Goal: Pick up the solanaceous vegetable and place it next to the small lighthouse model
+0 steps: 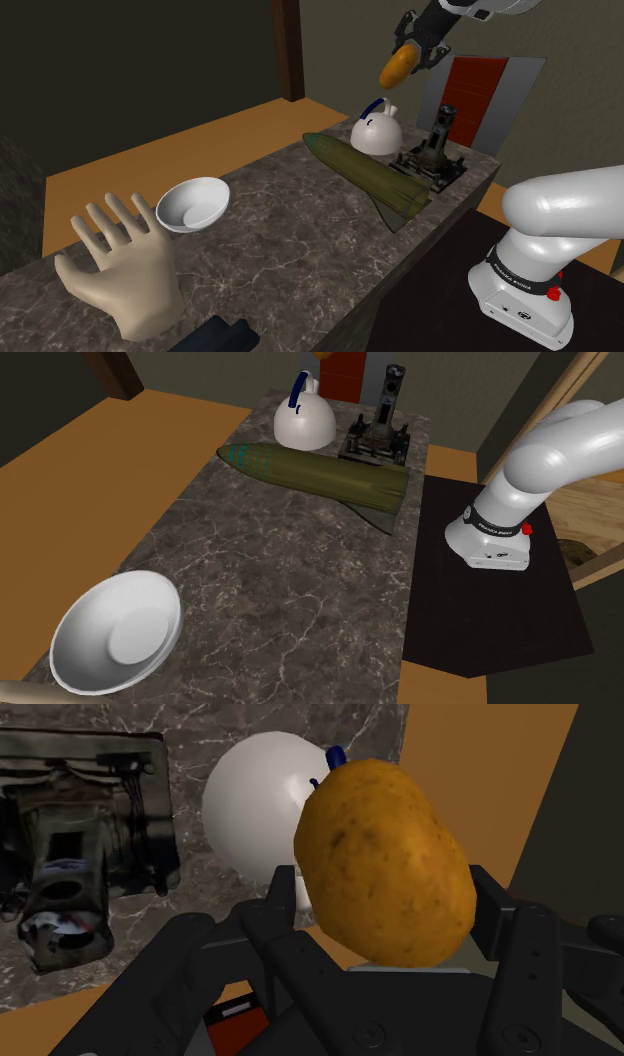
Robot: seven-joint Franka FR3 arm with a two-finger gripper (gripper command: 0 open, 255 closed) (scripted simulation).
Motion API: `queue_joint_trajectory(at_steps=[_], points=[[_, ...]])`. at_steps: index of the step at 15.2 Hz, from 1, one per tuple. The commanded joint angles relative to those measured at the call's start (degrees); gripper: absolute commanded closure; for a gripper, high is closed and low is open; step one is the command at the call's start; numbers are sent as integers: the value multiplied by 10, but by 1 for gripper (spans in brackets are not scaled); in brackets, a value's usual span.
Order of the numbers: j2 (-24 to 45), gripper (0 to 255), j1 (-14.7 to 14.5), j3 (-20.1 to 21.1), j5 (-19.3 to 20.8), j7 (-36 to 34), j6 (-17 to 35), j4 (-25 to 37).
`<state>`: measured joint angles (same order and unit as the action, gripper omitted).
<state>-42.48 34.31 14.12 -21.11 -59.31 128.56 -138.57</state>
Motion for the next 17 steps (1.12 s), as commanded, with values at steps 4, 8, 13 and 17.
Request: queue_joint_trajectory(at_steps=[4,8,13,17], points=[[15,255,12,-67,9,73,-5,1],[35,255,23,-122,17,131,-14,15],[74,255,35,-188,23,202,-28,48],[115,255,41,-240,22,258,-42,86]])
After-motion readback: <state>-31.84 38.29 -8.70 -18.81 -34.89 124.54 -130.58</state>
